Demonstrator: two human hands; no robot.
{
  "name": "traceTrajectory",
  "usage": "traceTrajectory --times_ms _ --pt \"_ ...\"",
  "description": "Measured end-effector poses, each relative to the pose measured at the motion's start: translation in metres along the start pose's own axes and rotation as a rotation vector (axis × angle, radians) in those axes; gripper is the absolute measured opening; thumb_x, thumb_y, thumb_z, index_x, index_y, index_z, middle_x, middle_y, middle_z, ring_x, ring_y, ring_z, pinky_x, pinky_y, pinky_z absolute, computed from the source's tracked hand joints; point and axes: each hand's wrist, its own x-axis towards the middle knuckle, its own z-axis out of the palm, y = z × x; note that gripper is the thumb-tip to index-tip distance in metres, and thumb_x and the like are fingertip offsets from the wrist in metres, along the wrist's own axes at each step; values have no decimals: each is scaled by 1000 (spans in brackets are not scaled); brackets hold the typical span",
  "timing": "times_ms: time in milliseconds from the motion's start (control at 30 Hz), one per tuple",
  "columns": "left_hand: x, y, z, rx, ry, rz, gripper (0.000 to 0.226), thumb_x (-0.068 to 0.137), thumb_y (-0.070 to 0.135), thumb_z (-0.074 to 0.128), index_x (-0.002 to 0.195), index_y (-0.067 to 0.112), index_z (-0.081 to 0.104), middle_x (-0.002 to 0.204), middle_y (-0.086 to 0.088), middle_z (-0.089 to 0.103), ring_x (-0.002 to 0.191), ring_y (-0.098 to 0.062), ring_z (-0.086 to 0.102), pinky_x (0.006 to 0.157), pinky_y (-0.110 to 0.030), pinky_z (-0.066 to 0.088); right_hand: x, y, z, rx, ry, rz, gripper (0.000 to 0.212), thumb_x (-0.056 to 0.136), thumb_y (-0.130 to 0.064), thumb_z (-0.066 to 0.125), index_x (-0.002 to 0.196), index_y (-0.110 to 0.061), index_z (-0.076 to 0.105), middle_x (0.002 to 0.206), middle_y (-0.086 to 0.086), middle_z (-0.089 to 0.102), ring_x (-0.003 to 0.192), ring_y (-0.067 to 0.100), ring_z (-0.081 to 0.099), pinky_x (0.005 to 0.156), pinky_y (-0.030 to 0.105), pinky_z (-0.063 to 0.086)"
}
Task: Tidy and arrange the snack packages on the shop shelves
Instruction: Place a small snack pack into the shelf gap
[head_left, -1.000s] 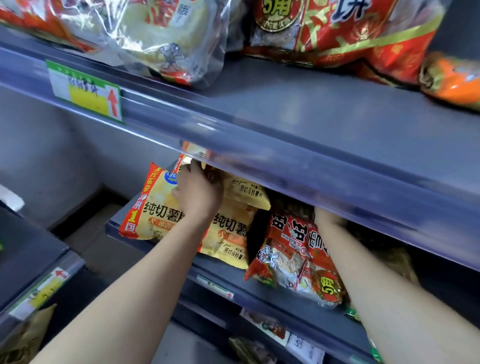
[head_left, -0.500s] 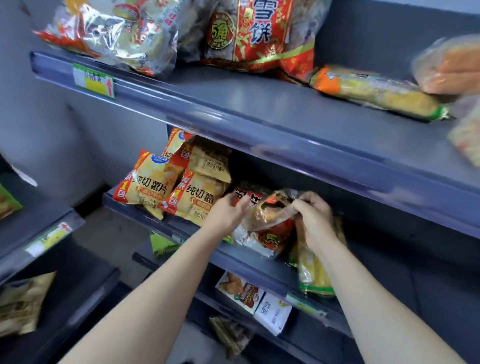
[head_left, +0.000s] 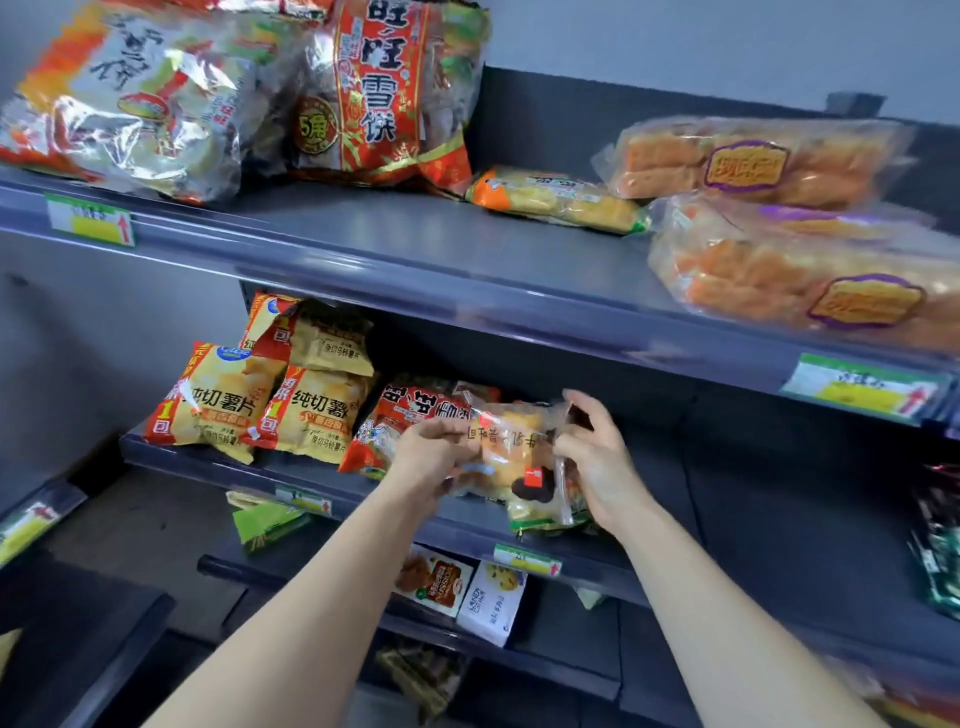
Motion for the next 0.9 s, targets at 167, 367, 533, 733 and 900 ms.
traceTrajectory --times_ms 167,367,533,733,900 --pt "-19 -11 31 195 -16 195 26 88 -13 54 81 12 59 78 -6 58 62 -19 57 40 -16 42 -43 -7 -28 -120 -22 100 38 73 -22 60 108 -34 69 112 9 68 91 24 63 82 38 52" --pt "-45 -26 99 545 -261 498 36 87 -5 58 70 27 63 82 10 64 80 -6 59 71 -8 45 -96 -6 -74 -81 -32 225 28 81 -34 74 99 -14 69 85 -1 71 72 9 67 59 23 52" --pt "-68 -44 165 493 -341 577 36 86 5 68 112 29 62 115 5 48 105 -5 48 97 -16 37 -129 1 -141 37 128 186 9 90 -11 64 97 -12 69 95 6 73 85 20 70 75 34 55" --pt "-76 -88 250 409 -457 137 50 83 38 73 125 18 56 118 -2 62 100 -15 61 77 -28 48 -158 5 -242 259 421 106 27 90 -12 64 117 -14 63 107 8 73 95 22 70 86 39 55" --pt "-99 -126 341 234 -555 19 24 85 12 72 107 4 64 94 -9 70 73 -18 65 68 -32 51 -186 -3 -339 302 473 122 23 90 -8 63 113 -13 63 108 12 71 97 24 68 80 36 55"
